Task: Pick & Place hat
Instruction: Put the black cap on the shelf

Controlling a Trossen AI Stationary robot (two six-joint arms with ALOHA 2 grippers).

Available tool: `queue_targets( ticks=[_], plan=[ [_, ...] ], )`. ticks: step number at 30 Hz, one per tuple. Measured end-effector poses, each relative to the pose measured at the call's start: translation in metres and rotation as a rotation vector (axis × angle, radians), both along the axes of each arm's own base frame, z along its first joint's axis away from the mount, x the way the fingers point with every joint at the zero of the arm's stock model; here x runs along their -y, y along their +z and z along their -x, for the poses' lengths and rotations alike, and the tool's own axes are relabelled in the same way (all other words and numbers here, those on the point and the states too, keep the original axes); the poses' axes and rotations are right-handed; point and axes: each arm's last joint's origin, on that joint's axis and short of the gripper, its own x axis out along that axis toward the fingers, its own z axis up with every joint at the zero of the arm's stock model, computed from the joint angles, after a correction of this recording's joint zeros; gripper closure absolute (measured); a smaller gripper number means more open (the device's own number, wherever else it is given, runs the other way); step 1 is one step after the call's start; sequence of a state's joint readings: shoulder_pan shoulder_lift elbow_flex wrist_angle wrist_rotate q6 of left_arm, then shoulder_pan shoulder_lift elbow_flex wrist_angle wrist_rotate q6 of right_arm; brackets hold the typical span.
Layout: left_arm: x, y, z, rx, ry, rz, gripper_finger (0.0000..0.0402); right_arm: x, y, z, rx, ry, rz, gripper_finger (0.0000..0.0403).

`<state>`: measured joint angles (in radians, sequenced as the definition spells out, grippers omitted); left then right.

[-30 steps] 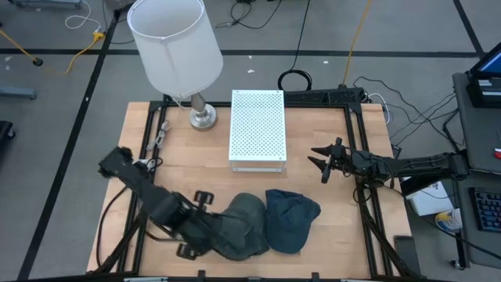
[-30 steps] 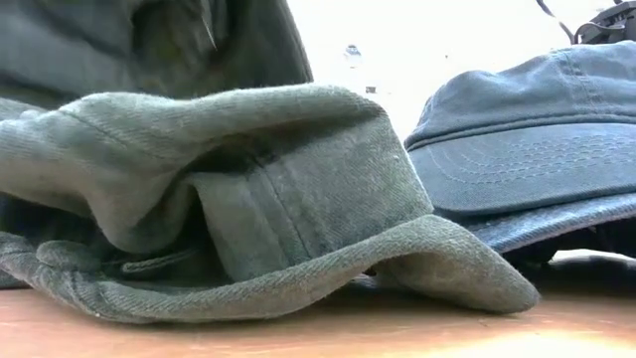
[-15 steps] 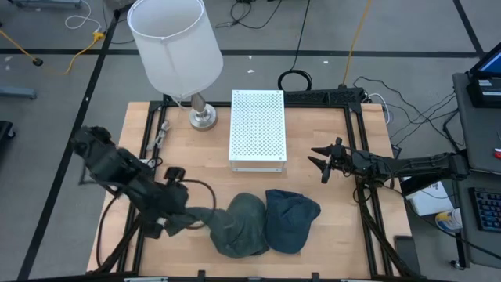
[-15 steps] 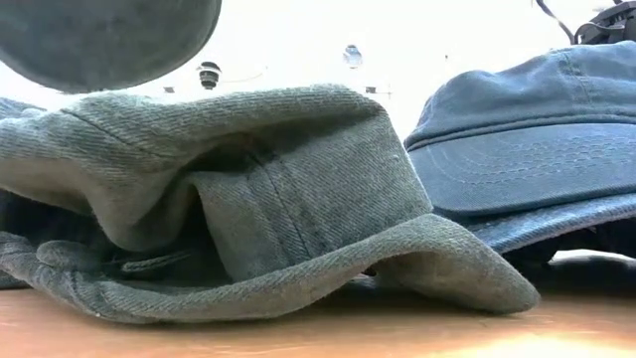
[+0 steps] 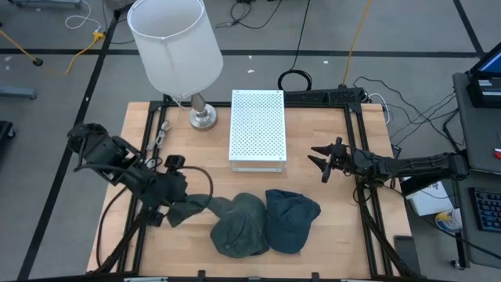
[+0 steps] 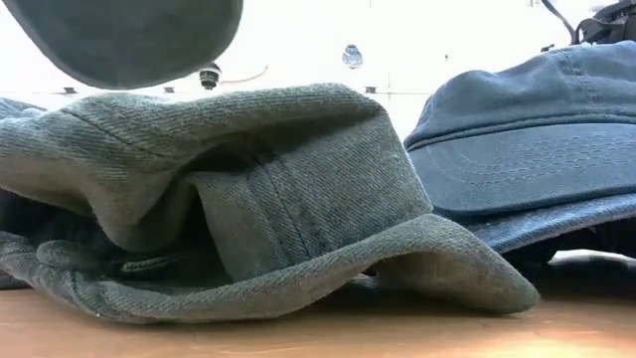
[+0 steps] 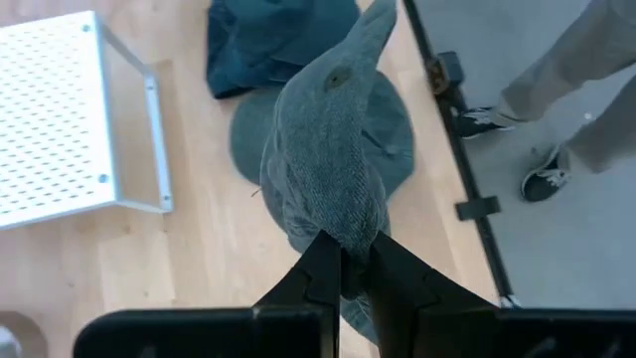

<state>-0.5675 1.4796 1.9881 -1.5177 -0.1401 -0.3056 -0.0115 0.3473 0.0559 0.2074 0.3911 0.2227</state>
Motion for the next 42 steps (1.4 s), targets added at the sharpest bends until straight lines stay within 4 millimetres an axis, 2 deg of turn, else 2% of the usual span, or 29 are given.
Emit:
queue_targets(
  ticks=[6,9,13,18,24,27,33,37,42],
  plan=[
    [-0.014,0.0,-0.008,0.02,0.049,-0.046,0.0375,0.0,0.012,-0.001,0.186,-0.008,-0.141,0.0234],
    [-0.02,0.0,-0.011,0.035,0.092,-0.069,0.0375,-0.002,0.021,-0.001,0.275,0.059,-0.147,0.0234],
    [-0.026,-0.003,-0.022,0.03,0.122,-0.087,0.0375,-0.003,0.026,-0.004,0.245,0.116,-0.145,0.0234],
    [-0.024,-0.009,-0.043,0.004,0.116,-0.08,0.0375,-0.006,0.069,-0.012,0.254,0.155,-0.107,0.0234],
    [-0.021,0.006,-0.071,0.053,0.084,-0.076,0.0375,-0.015,0.119,-0.03,0.209,0.236,-0.021,0.0234],
    [-0.022,0.013,-0.079,0.053,0.099,-0.076,0.0375,-0.023,0.143,-0.04,0.19,0.279,0.016,0.0234],
    [-0.028,0.006,-0.089,0.011,0.169,-0.047,0.0375,-0.043,0.189,-0.06,0.186,0.381,0.121,0.0234],
    [-0.03,0.005,-0.09,0.009,0.169,-0.047,0.0375,-0.058,0.201,-0.075,0.096,0.45,0.188,0.0234],
    [-0.034,0.005,-0.091,0.01,0.184,-0.047,0.0375,-0.076,0.199,-0.091,0.048,0.559,0.246,0.0234]
  ],
)
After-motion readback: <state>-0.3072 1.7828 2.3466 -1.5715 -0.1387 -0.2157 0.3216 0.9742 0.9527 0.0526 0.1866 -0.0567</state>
